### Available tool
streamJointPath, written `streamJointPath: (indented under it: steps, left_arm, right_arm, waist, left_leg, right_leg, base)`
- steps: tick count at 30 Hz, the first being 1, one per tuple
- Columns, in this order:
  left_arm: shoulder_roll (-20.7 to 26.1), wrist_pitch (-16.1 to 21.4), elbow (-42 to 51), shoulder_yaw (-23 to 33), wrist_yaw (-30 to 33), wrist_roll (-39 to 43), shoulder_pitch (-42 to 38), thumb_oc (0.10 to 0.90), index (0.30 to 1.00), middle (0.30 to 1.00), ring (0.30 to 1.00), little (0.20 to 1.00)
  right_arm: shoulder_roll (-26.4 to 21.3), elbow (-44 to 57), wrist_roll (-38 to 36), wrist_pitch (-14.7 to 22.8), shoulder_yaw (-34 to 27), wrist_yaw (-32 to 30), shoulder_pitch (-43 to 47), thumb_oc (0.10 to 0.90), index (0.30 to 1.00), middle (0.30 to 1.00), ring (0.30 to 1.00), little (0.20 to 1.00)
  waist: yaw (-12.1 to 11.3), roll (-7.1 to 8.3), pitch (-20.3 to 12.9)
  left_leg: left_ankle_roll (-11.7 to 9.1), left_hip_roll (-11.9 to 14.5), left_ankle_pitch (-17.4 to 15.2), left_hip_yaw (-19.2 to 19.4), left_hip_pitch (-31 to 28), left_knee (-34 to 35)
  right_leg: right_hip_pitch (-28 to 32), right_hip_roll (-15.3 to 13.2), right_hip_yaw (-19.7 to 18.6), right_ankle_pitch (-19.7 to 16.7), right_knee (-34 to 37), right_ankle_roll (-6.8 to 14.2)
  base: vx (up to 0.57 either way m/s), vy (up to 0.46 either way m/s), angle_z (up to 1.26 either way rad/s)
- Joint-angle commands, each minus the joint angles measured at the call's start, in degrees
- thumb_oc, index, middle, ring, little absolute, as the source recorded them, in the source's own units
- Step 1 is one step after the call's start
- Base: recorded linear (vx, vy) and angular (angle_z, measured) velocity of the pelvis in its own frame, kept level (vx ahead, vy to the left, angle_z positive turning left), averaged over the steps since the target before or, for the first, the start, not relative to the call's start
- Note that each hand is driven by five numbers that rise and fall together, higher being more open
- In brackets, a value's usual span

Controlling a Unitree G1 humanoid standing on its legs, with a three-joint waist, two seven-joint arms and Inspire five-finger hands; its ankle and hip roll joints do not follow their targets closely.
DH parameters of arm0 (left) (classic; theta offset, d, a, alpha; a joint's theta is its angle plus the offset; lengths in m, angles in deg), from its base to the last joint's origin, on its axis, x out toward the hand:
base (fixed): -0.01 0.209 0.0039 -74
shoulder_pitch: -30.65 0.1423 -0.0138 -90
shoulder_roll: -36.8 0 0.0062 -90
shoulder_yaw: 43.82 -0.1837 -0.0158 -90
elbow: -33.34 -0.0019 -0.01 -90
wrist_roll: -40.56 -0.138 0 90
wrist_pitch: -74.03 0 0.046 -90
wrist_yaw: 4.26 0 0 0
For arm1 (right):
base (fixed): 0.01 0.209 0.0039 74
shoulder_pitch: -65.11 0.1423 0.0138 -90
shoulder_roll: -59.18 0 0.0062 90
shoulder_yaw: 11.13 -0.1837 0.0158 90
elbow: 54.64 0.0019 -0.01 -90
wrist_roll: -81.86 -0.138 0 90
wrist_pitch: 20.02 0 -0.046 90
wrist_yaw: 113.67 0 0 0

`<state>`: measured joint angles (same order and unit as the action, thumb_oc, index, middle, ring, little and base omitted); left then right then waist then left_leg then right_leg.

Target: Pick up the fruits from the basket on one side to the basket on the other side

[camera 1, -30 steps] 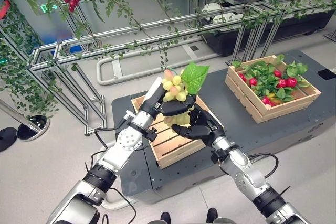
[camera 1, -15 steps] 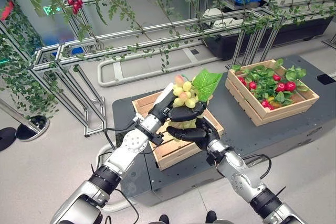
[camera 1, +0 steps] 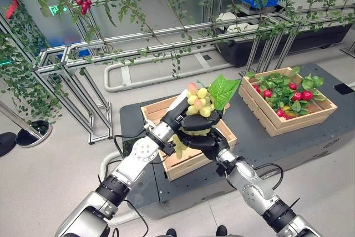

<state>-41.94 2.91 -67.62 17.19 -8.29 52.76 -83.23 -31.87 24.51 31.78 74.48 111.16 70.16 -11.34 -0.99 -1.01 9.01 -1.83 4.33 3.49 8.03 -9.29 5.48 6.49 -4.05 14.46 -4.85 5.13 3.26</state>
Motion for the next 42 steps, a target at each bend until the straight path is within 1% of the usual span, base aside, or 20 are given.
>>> streamJointPath:
  steps: [1,2,3,4,5,10,17,26,34,42]
  left_arm:
    - [-2.2,4.2,-0.2,1.2,1.9,4.2,-3.9,0.4,0.3,0.3,0.3,0.3]
    - [-2.2,4.0,-0.4,1.5,2.5,3.9,-3.7,0.4,0.3,0.3,0.3,0.3]
    - [-2.1,3.7,-0.6,1.8,3.6,3.7,-3.4,0.445,0.368,0.368,0.368,0.368]
    - [-2.1,3.2,-0.8,2.0,3.8,3.8,-3.4,0.635,0.653,0.653,0.653,0.653]
    - [-2.3,2.7,-1.2,2.4,3.7,4.1,-3.2,0.8,0.9,0.9,0.9,0.9]
    - [-2.1,2.0,-0.7,3.5,4.5,3.0,-1.8,0.8,0.9,0.9,0.9,0.9]
    - [-2.0,2.2,-1.8,4.8,6.6,2.2,-2.4,0.8,0.9,0.9,0.9,0.9]
    - [-1.0,2.2,-3.0,6.6,8.3,-0.1,-1.9,0.8,0.9,0.9,0.9,0.9]
    - [0.5,3.1,-5.8,8.2,8.0,-1.1,-1.0,0.8,0.9,0.9,0.9,0.9]
    - [1.4,4.1,-7.5,8.6,8.6,-3.4,-0.4,0.8,0.9,0.9,0.9,0.9]
  right_arm:
    - [5.4,5.7,-2.2,10.2,-3.8,1.2,5.7,0.4,0.3,0.3,0.3,0.3]
    - [5.3,5.7,-1.3,10.6,-4.1,0.8,5.4,0.4,0.3,0.3,0.3,0.3]
    - [5.3,5.6,-0.9,10.8,-4.5,0.6,5.3,0.4,0.3,0.3,0.3,0.3]
    - [5.2,5.6,-0.8,10.9,-4.6,0.5,5.2,0.4,0.3,0.3,0.3,0.3]
    - [5.1,5.8,-0.7,11.0,-4.9,0.2,5.0,0.4,0.3,0.3,0.3,0.3]
    - [4.3,6.7,-0.4,11.2,-6.1,-0.5,4.5,0.4,0.3,0.3,0.3,0.3]
    - [4.2,5.9,-0.5,10.8,-7.1,-0.5,4.7,0.4,0.3,0.3,0.3,0.3]
    - [3.8,4.8,0.7,11.9,-8.9,-1.2,2.6,0.4,0.3,0.3,0.3,0.3]
    - [2.4,3.4,0.7,13.7,-13.3,-1.4,0.0,0.4,0.3,0.3,0.3,0.3]
    - [1.3,2.3,0.2,15.5,-17.2,-1.2,-2.2,0.4,0.3,0.3,0.3,0.3]
  waist:
    - [0.3,0.83,-5.8]
    - [0.3,0.81,-5.9]
    - [0.4,0.79,-5.9]
    - [0.4,0.79,-6.0]
    - [0.4,0.81,-6.0]
    - [0.5,0.77,-5.9]
    - [0.9,0.72,-5.9]
    - [1.9,0.55,-6.1]
    - [3.5,0.35,-6.0]
    - [4.9,0.34,-5.8]
  left_leg:
    - [0.7,-2.1,-7.0,-0.9,-1.1,-0.5]
    - [0.7,-2.0,-7.0,-0.8,-1.1,-0.5]
    - [0.6,-2.0,-7.0,-0.8,-1.1,-0.5]
    - [0.6,-1.9,-7.0,-0.8,-1.1,-0.5]
    - [0.6,-1.9,-7.0,-0.7,-1.1,-0.5]
    - [0.6,-1.8,-6.9,-0.6,-1.0,-0.5]
    - [0.6,-1.6,-6.8,-0.3,-0.9,-0.5]
    - [0.5,-1.1,-6.9,0.8,-1.0,-0.5]
    - [0.6,-0.8,-7.1,2.5,-1.4,-0.5]
    - [0.7,-0.5,-7.3,3.8,-1.7,-0.5]
  right_leg:
    - [4.5,-1.7,-0.5,6.6,-0.1,0.8]
    - [4.5,-1.8,-0.5,6.6,-0.1,0.8]
    - [4.4,-1.8,-0.5,6.5,-0.1,0.8]
    - [4.4,-1.8,-0.5,6.5,-0.1,0.8]
    - [4.4,-1.8,-0.6,6.5,-0.1,0.9]
    - [4.2,-1.7,-0.8,6.5,-0.1,0.8]
    - [3.9,-1.6,-1.2,6.4,-0.1,0.8]
    - [3.6,-1.3,-2.0,6.5,-0.1,0.7]
    - [3.1,-1.0,-3.6,6.5,-0.1,0.7]
    - [2.7,-0.6,-5.2,6.4,-0.1,0.9]
  base:
    - [0.0,0.0,0.0]
    - [0.0,0.0,0.0]
    - [0.0,0.0,0.0]
    - [0.0,0.0,0.0]
    - [0.0,0.0,0.0]
    - [0.0,0.0,0.0]
    - [0.0,0.0,0.0]
    - [-0.01,-0.001,-0.05]
    - [-0.01,-0.002,-0.08]
    - [-0.03,-0.005,-0.15]
